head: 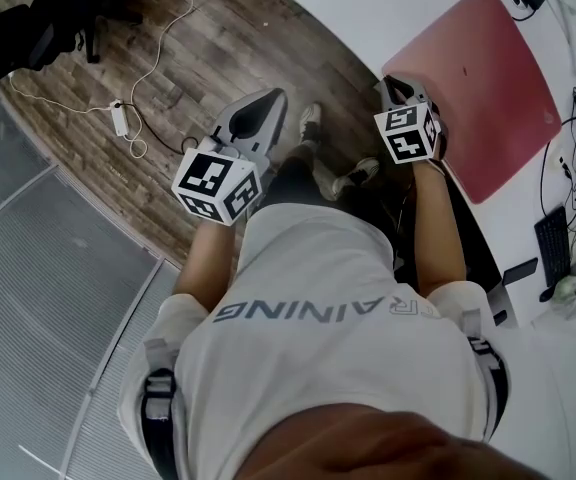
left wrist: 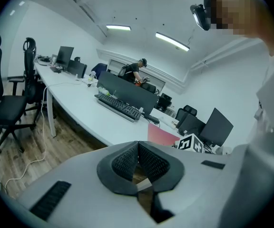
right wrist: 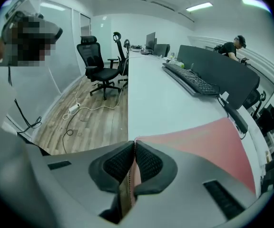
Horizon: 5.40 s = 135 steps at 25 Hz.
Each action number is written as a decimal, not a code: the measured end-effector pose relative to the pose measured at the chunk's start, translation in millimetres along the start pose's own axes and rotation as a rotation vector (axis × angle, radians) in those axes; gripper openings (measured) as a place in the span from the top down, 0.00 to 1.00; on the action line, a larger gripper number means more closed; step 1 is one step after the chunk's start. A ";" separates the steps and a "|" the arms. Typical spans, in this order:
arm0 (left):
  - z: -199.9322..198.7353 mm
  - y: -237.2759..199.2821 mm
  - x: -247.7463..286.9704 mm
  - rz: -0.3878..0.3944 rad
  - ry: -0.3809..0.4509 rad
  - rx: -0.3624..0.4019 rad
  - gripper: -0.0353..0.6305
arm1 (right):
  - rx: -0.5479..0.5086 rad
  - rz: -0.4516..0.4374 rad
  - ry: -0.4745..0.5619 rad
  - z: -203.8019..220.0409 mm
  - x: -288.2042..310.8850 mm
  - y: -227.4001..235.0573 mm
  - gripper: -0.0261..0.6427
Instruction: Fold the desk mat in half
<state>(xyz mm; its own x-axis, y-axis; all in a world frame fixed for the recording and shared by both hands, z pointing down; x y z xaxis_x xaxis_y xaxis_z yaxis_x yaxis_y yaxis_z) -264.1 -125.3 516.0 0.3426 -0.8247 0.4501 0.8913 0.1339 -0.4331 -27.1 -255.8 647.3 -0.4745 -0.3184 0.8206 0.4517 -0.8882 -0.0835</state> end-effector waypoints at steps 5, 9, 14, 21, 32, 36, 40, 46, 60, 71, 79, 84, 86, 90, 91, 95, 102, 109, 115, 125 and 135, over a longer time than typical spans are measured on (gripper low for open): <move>-13.3 1.7 5.7 0.055 0.021 0.030 0.91 | 0.085 0.060 0.069 -10.1 -28.7 10.0 0.91; -31.8 6.3 16.0 0.119 0.038 0.066 0.91 | 0.140 0.126 0.123 -15.3 -61.1 22.8 0.91; -59.4 22.7 33.7 0.214 0.065 0.130 0.91 | 0.202 0.231 0.163 -14.0 -102.2 40.2 0.91; -77.7 68.2 64.3 0.302 0.051 0.206 0.91 | 0.321 0.300 0.257 8.6 -150.1 68.6 0.91; -91.8 166.6 107.9 0.303 0.082 0.301 0.91 | 0.371 0.280 0.365 47.1 -206.8 121.6 0.91; -94.5 189.5 122.6 0.311 0.089 0.307 0.91 | 0.376 0.292 0.380 59.7 -222.9 140.2 0.91; -94.7 209.2 139.5 0.324 0.087 0.312 0.91 | 0.377 0.297 0.379 74.4 -233.1 154.6 0.91; -90.8 237.1 161.4 0.344 0.074 0.319 0.91 | 0.402 0.319 0.374 103.8 -246.8 178.3 0.91; -72.4 287.3 196.0 0.350 0.028 0.313 0.91 | 0.515 0.379 0.362 174.5 -262.2 250.1 0.91; -59.9 296.2 205.6 0.288 0.010 0.284 0.91 | 0.501 0.429 0.255 221.7 -249.3 302.0 0.91; -54.0 293.0 206.1 0.240 0.001 0.273 0.91 | 0.468 0.443 0.171 240.8 -228.5 336.4 0.91; -50.3 289.8 206.9 0.220 -0.007 0.269 0.91 | 0.477 0.462 0.109 257.0 -217.1 352.5 0.91; -49.0 289.7 208.1 0.213 -0.012 0.269 0.91 | 0.485 0.477 0.076 266.6 -213.5 359.5 0.91; -46.5 288.7 205.7 0.202 -0.023 0.274 0.91 | 0.504 0.520 0.007 283.4 -209.2 368.5 0.91; -46.9 288.9 205.3 0.201 -0.023 0.276 0.91 | 0.510 0.529 -0.008 286.4 -209.0 370.6 0.91; -48.6 291.3 205.0 0.206 -0.020 0.285 0.91 | 0.517 0.559 -0.078 296.4 -206.6 378.7 0.91; -46.4 290.7 199.5 0.207 -0.020 0.292 0.91 | 0.499 0.575 -0.169 301.3 -195.8 377.4 0.88; -45.2 284.4 188.5 0.217 -0.013 0.285 0.91 | 0.482 0.629 -0.098 279.6 -222.0 366.1 0.72; -57.2 283.7 180.0 0.271 0.018 0.309 0.91 | 0.501 0.657 0.070 233.3 -263.5 328.9 0.72; -88.3 276.5 170.0 0.373 0.073 0.352 0.91 | 0.527 0.763 0.310 175.1 -325.1 256.3 0.79; -114.0 270.6 156.8 0.466 0.117 0.377 0.91 | 0.576 0.859 0.508 138.7 -380.2 192.0 0.91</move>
<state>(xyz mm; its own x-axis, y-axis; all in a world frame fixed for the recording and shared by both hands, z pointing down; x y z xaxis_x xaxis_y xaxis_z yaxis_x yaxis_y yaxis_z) -3.1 -280.9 380.4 0.7061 -0.6846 0.1811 0.7064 0.6628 -0.2483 344.8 -259.3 397.7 -0.0334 -0.9580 0.2847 0.9893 -0.0721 -0.1265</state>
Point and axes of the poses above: the fingertips, and each gripper's own axes: x forward along the fingers, y to its right, z out of its underside, the point moved 10 cm from there along -x, backward along the fingers, and after that the axes turned 3 degrees about y, right-handed, at the moved point
